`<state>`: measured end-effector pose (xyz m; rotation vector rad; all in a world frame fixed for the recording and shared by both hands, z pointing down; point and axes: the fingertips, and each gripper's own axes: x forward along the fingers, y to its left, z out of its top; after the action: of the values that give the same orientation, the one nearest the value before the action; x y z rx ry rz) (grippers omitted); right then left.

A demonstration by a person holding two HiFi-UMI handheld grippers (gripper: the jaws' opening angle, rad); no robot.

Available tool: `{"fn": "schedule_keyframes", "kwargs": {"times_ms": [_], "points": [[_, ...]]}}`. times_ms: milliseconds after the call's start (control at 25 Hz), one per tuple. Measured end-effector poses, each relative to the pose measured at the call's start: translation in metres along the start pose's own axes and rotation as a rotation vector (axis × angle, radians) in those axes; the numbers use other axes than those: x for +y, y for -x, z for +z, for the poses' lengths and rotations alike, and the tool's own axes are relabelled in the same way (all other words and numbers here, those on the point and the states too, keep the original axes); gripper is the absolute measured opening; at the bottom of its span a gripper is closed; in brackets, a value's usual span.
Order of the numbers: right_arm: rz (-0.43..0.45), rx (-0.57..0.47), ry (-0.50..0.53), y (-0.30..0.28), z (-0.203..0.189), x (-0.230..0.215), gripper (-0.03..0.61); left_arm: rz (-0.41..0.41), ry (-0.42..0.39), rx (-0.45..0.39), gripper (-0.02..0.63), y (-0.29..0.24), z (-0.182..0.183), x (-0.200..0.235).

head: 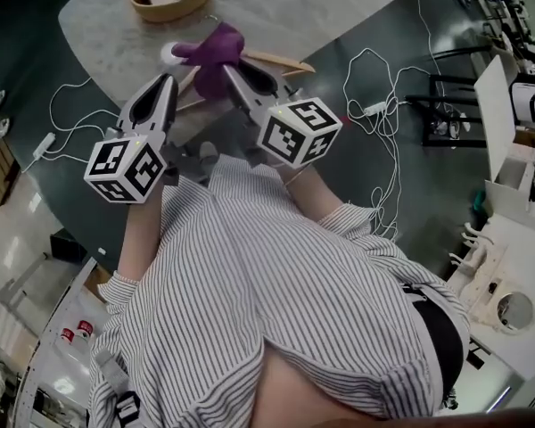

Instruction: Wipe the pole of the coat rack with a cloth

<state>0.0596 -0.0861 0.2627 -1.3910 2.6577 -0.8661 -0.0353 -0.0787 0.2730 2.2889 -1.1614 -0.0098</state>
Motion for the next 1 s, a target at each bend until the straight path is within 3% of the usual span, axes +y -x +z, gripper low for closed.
{"fn": "schedule_keyframes", "kwargs": {"times_ms": [640, 1000], "points": [[-0.040, 0.067, -0.013, -0.030, -0.020, 0.018, 0.055, 0.020, -0.051, 0.033, 0.029, 0.024, 0.009, 0.041], [-0.037, 0.150, -0.026, -0.061, -0.061, 0.024, 0.055, 0.058, -0.114, 0.134, 0.031, 0.041, -0.026, 0.083]]}}
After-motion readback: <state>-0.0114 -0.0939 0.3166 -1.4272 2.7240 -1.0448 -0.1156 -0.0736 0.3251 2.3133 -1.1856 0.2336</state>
